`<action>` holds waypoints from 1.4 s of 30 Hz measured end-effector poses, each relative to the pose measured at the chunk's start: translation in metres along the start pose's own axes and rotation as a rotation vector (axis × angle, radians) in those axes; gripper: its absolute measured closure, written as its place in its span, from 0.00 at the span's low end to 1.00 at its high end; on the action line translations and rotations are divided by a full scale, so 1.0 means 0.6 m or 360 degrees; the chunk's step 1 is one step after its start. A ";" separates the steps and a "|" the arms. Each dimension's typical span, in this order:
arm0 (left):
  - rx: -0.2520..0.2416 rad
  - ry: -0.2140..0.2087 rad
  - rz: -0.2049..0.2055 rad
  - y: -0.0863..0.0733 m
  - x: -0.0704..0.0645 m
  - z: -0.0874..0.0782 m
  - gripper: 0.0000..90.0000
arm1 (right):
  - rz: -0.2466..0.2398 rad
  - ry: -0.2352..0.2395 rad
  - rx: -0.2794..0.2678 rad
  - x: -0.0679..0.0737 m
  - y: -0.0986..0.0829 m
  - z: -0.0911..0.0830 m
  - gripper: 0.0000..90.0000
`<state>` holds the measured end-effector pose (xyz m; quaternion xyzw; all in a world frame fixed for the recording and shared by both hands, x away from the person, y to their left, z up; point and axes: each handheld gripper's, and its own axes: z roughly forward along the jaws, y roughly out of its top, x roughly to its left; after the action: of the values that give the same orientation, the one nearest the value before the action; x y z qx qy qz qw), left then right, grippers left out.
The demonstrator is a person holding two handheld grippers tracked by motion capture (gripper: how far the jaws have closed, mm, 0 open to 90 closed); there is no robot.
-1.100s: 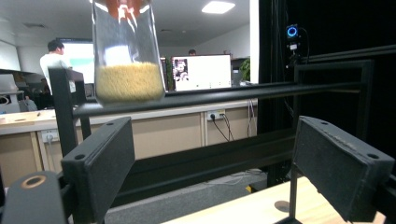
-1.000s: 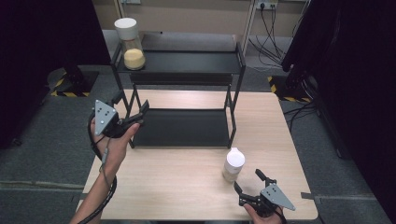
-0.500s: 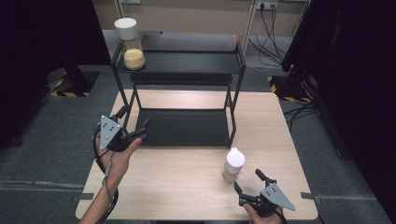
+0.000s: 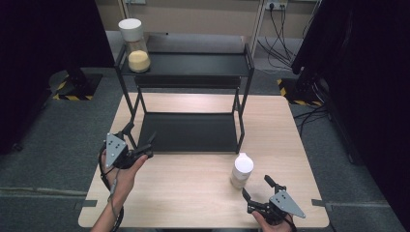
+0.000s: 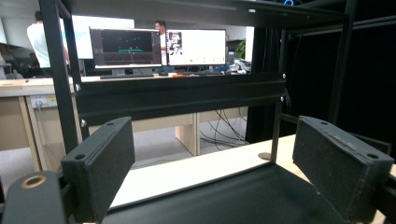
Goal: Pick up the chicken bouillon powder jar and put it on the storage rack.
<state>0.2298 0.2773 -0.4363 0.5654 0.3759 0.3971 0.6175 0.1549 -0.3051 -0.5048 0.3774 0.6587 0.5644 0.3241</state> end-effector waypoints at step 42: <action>0.0229 -0.0056 -0.0142 -0.148 0.005 -0.040 0.13 | -0.0016 0.0007 0.0005 0.000 0.001 0.001 0.06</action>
<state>0.2150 0.2857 -0.5267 0.5978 0.4174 0.3312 0.5989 0.1555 -0.3049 -0.5042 0.3733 0.6623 0.5625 0.3249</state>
